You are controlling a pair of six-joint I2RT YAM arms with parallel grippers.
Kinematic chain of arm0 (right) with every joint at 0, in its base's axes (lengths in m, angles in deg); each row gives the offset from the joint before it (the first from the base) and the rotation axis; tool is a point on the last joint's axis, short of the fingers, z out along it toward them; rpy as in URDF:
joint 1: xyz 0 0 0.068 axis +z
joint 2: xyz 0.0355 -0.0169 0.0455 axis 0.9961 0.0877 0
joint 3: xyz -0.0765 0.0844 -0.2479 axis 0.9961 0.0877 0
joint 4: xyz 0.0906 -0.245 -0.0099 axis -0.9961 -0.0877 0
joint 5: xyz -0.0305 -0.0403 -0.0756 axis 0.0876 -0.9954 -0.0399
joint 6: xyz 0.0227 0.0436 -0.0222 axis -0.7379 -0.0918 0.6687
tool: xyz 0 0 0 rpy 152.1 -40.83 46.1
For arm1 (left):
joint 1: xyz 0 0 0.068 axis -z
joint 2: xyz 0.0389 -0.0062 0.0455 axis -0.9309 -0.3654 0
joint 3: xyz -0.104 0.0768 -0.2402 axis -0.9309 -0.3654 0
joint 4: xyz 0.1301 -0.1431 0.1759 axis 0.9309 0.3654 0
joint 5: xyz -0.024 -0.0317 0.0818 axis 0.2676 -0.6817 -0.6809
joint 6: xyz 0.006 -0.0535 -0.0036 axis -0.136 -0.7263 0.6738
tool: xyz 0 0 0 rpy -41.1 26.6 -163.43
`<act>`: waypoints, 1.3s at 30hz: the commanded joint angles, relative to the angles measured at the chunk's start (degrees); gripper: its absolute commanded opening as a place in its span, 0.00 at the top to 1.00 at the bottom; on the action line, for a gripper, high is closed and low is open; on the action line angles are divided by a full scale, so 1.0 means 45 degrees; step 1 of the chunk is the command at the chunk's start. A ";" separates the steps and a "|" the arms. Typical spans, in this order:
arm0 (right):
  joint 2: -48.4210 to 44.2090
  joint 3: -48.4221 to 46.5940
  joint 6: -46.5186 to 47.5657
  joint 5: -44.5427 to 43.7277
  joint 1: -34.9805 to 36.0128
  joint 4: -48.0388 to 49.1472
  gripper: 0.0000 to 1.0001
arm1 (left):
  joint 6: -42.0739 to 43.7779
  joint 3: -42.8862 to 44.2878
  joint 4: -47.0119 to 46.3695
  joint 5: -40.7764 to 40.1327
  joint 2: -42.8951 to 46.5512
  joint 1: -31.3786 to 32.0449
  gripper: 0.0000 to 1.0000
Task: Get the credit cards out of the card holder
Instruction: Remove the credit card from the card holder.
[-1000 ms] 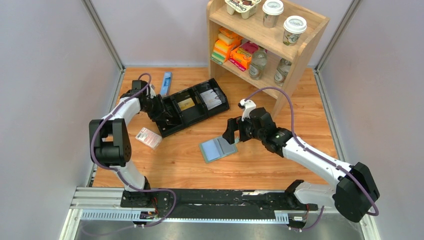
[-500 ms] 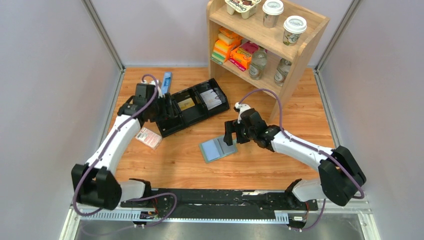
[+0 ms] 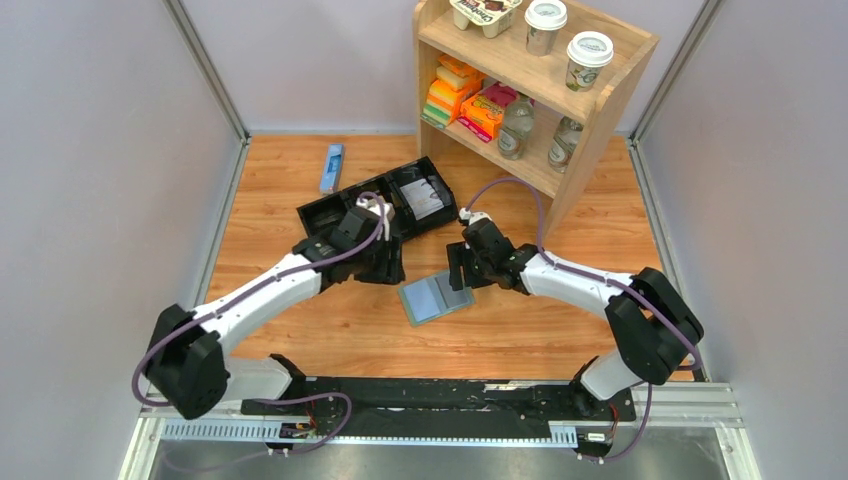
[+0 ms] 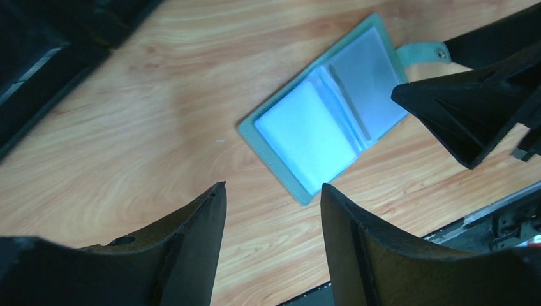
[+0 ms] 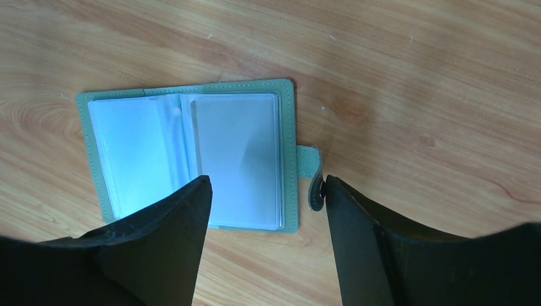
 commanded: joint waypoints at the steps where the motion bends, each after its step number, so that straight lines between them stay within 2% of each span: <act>1: -0.0071 -0.0617 -0.0245 -0.1122 0.0338 0.0066 0.32 | -0.0176 0.0175 -0.1448 -0.0366 -0.1455 0.0945 0.36; 7: -0.0343 -0.0637 -0.0401 -0.2704 0.0787 -0.0071 0.28 | 0.0058 0.0253 -0.2192 -0.0425 -0.3253 0.1435 0.37; 12: -0.0540 -0.0422 -0.0090 -0.2104 0.1023 0.0475 0.26 | 0.0059 0.0156 -0.2349 -0.0425 -0.4327 0.1553 0.37; 20: 0.0533 -0.0402 -0.0167 -0.1242 0.1003 0.0710 0.46 | -0.0176 0.0155 -0.1920 -0.0952 -0.4875 0.1807 0.37; 24: 0.0808 -0.0363 -0.0206 -0.1163 0.1023 0.0749 0.47 | -0.0274 0.0194 -0.1724 -0.1108 -0.5110 0.1924 0.37; 29: 0.1276 -0.0519 -0.0167 -0.1163 0.1003 0.0477 0.45 | -0.0371 0.0253 -0.1587 -0.1089 -0.5442 0.2022 0.37; 33: 0.1141 -0.0539 -0.0362 -0.1552 0.1003 0.0164 0.38 | -0.0410 0.0272 -0.1509 -0.1069 -0.5578 0.2119 0.37; 35: 0.0790 -0.0597 -0.0518 -0.2486 0.0984 -0.0128 0.30 | -0.0410 0.0253 -0.1490 -0.1089 -0.5579 0.2139 0.37; 39: -0.0029 -0.0948 -0.0714 -0.4246 0.1023 -0.1144 0.25 | -0.0410 0.0233 -0.1412 -0.1167 -0.5579 0.2159 0.37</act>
